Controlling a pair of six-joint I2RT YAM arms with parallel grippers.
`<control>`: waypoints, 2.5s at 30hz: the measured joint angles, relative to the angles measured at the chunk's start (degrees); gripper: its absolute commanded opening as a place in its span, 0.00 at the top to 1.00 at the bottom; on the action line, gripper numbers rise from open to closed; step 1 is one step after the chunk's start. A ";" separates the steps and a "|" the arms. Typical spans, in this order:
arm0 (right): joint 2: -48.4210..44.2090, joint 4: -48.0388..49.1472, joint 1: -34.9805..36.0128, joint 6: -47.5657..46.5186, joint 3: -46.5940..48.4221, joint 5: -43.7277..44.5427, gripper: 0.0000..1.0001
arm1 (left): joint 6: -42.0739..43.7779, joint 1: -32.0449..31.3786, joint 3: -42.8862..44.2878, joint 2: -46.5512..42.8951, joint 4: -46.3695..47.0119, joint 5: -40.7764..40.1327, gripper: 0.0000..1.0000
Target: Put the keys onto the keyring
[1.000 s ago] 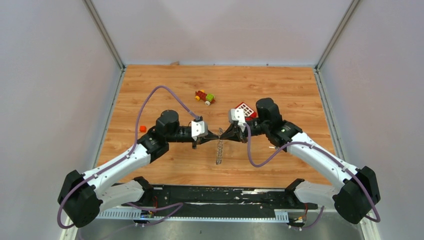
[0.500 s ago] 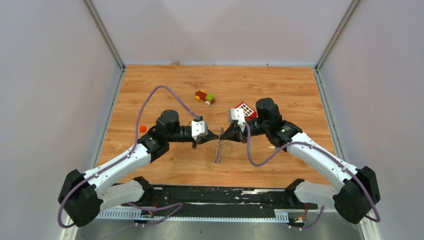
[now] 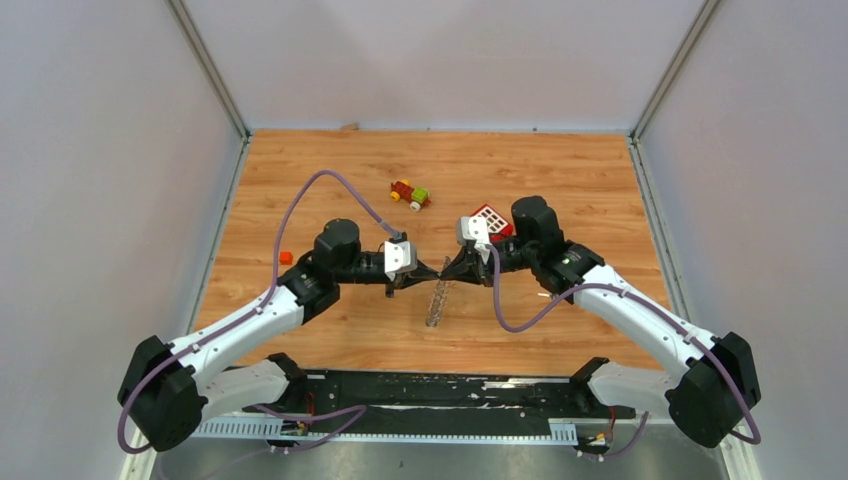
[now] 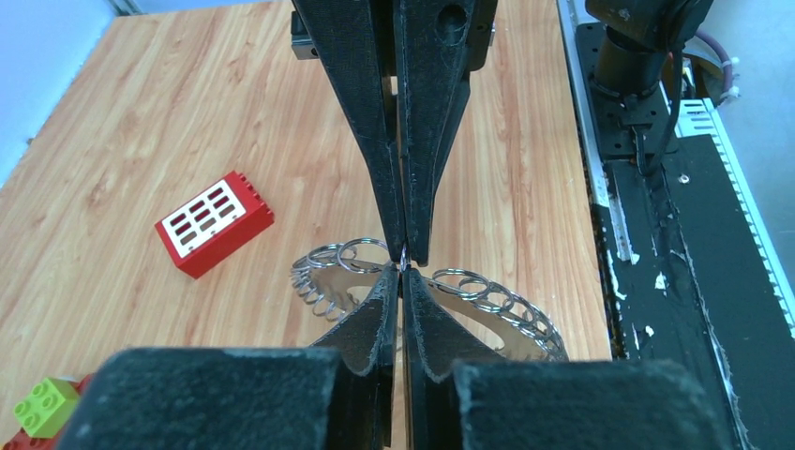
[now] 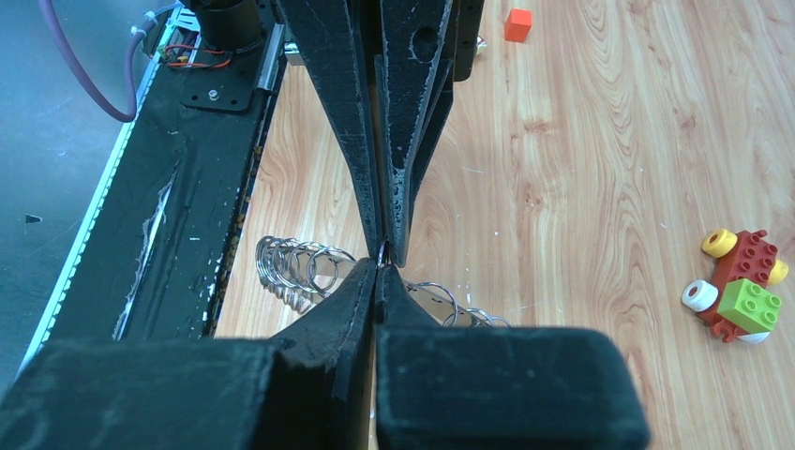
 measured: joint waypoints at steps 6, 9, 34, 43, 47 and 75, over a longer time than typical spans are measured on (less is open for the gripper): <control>0.02 -0.04 0.00 -0.02 0.00 0.00 1.00 | -0.15 0.00 0.00 0.09 -0.02 0.33 1.00; 0.02 -0.07 0.00 -0.02 0.00 0.02 0.99 | -0.39 0.04 0.00 0.09 -0.02 0.39 1.00; -8.96 -22.62 -23.89 -8.76 3.96 17.31 0.29 | -1.60 3.26 3.10 -0.79 -7.69 -2.71 1.00; 3.82 -34.32 -32.89 -18.14 3.85 30.08 0.40 | -2.10 2.14 3.48 0.07 -9.64 -2.73 1.00; 7.91 -37.53 -33.07 -24.35 1.81 34.34 0.41 | -2.01 0.81 3.69 0.66 -11.47 -3.04 1.00; 12.07 -31.45 -33.00 -46.38 -9.20 42.84 0.59 | -0.87 -0.02 4.66 2.25 -14.29 -3.61 1.00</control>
